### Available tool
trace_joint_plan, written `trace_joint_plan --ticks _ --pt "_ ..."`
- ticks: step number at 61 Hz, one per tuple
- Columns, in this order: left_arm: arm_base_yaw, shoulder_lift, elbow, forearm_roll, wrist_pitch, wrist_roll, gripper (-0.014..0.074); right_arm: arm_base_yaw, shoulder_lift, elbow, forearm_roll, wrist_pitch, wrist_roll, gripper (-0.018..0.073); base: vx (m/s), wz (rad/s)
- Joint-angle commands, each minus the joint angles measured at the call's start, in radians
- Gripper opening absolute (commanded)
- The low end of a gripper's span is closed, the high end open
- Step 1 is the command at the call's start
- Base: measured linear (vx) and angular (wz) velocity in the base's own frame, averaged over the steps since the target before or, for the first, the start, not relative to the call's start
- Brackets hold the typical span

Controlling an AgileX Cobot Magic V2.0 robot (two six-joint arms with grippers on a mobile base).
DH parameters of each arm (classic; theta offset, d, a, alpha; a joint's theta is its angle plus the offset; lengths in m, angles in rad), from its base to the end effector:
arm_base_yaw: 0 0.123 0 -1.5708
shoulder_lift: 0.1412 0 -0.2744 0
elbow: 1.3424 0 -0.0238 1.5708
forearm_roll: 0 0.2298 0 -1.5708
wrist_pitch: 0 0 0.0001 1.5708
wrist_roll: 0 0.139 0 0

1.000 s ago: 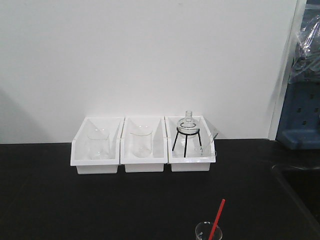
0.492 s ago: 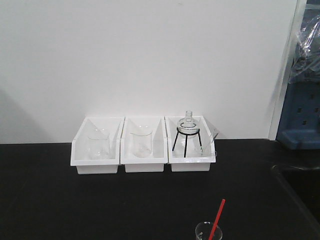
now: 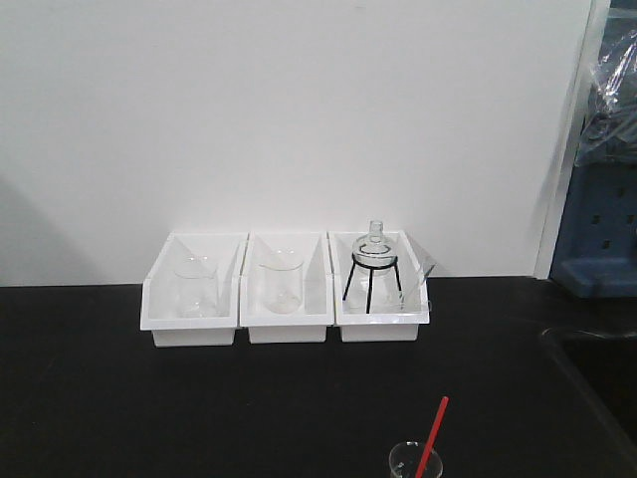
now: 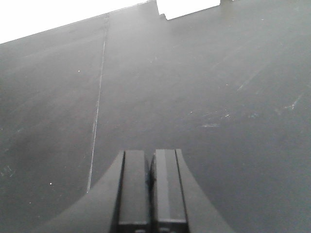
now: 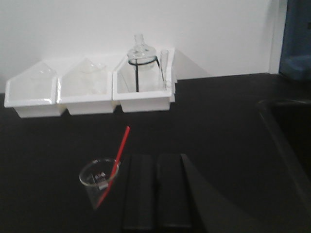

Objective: Grab beaker from right and move to left

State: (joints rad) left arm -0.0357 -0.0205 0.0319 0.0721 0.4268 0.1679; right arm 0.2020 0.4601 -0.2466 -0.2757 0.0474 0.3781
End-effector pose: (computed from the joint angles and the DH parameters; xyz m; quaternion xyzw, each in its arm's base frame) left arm 0.0855 0.0011 0.1494 0.1015 0.8131 0.0688 0.5691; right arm 0.1391 0.0266 0.2490 -0.0338 0.7644 0.0928 0.6371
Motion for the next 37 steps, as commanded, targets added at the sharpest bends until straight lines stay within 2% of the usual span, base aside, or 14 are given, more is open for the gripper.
trace_joint_plan --ticks 1,6,17,22,25,37 --pt "-0.007 -0.006 0.019 0.001 -0.076 -0.001 -0.0006 0.002 -0.063 0.002 0.132 -0.047 -0.211 -0.0004 0.0 0.0" --pt "-0.007 -0.006 0.019 0.001 -0.076 -0.001 -0.0006 -0.002 -0.156 0.086 0.197 -0.086 -0.285 -0.0004 0.0 0.0" --pt "-0.007 -0.006 0.019 0.001 -0.076 -0.001 -0.0006 -0.112 -0.392 0.28 0.287 -0.09 -0.285 -0.0004 0.0 0.0" --pt "-0.007 -0.006 0.019 0.001 -0.076 -0.001 -0.0006 -0.173 -0.486 0.284 0.288 0.017 -0.29 -0.0004 0.0 0.0" --pt "-0.006 -0.005 0.019 0.0 -0.078 -0.001 -0.0006 -0.208 -0.485 0.286 0.286 0.034 -0.292 -0.0004 0.0 0.0" --pt "-0.006 -0.006 0.019 0.0 -0.077 -0.001 -0.0006 -0.228 -0.484 0.286 0.276 0.046 -0.292 -0.0004 0.0 0.0"
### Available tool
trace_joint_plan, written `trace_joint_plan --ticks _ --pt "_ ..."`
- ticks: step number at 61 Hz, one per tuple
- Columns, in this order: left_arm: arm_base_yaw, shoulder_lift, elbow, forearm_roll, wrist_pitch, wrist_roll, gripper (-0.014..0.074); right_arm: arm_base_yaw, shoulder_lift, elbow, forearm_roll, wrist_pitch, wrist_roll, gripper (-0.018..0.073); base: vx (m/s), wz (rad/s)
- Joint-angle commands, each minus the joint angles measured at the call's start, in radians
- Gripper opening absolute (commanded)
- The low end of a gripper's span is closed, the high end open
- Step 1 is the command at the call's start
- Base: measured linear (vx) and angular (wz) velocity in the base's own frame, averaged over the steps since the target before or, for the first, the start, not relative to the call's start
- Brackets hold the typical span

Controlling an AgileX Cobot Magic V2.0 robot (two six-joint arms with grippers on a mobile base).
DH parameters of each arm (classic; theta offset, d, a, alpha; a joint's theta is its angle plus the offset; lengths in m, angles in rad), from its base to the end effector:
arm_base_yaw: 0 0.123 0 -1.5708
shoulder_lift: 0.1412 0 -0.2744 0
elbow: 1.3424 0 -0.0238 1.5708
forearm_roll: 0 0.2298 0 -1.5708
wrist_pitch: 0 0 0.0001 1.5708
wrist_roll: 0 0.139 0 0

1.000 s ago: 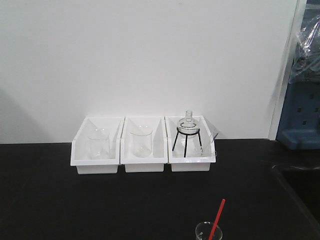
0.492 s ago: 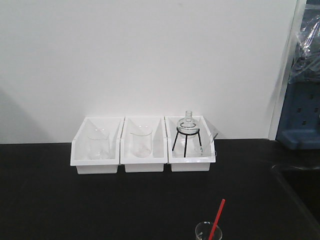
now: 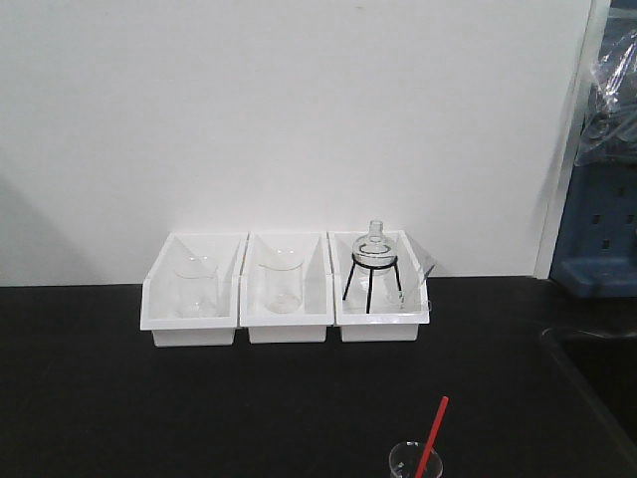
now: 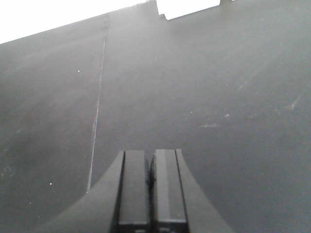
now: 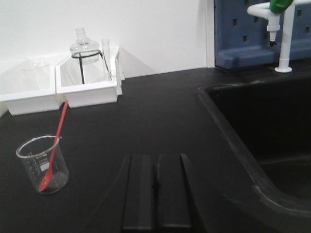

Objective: Grab beaker from right and move to left

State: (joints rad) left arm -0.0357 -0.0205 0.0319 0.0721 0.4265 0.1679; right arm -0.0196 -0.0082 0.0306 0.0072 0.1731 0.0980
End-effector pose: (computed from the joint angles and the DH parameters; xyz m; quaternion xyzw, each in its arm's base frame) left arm 0.0855 0.0011 0.1495 0.1015 0.8130 0.0688 0.5692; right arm 0.0940 -0.0017 0.1829 0.0460 0.7429 0.0290 0.6672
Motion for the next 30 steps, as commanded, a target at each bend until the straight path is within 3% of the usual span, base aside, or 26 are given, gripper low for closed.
trace_joint_plan --ticks 1,30 --pt "-0.006 -0.006 0.019 0.0 -0.077 -0.001 -0.0006 -0.006 -0.016 0.008 -0.007 -0.081 -0.012 -0.0004 0.0 0.0" --pt "-0.006 -0.006 0.019 0.0 -0.077 -0.001 -0.0006 -0.006 -0.016 0.008 -0.007 -0.081 -0.011 -0.0004 0.0 0.0"
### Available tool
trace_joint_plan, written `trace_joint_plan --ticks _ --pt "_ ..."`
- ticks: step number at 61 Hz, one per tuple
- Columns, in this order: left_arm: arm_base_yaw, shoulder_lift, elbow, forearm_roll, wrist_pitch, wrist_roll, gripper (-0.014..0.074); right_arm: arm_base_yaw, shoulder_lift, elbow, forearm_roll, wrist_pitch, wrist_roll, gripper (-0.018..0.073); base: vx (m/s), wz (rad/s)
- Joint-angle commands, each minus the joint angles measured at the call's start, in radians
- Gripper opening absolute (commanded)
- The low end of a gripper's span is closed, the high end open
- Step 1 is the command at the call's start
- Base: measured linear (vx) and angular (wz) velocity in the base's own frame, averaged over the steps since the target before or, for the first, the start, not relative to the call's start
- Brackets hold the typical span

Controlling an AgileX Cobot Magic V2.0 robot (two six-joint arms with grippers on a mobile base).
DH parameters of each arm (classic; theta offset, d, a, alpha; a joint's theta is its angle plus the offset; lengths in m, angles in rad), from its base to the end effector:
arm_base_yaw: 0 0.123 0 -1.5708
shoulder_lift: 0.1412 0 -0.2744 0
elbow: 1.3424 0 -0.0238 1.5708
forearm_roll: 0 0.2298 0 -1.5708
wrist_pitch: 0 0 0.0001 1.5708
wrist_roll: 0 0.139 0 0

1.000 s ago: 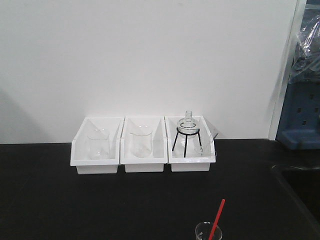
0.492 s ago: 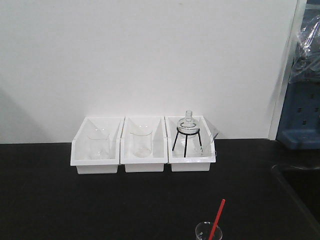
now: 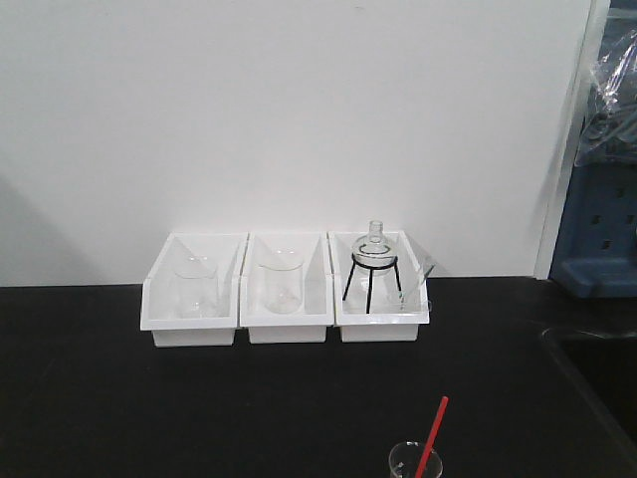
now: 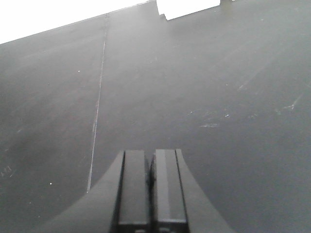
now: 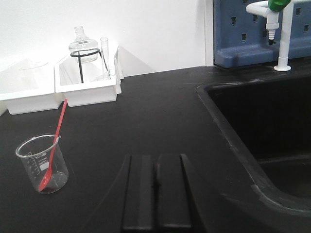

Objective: Grab beaker from right and move to left

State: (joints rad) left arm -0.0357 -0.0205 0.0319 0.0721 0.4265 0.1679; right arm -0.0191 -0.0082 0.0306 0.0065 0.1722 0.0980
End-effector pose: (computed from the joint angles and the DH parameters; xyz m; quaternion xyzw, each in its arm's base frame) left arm 0.0855 0.0011 0.1495 0.1015 0.8130 0.0688 0.5692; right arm 0.0940 -0.0016 0.1830 0.0455 0.7426 0.0289 0.6675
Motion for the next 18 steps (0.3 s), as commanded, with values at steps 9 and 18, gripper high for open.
trace_joint_plan --ticks 9,18 --pt "-0.006 -0.006 0.019 0.0 -0.077 -0.001 -0.0006 -0.006 -0.016 0.008 -0.007 -0.08 -0.011 -0.0004 0.0 0.0" --pt "-0.006 -0.006 0.019 0.0 -0.077 -0.001 -0.0006 -0.006 -0.016 0.008 -0.007 -0.08 -0.011 -0.0004 0.0 0.0"
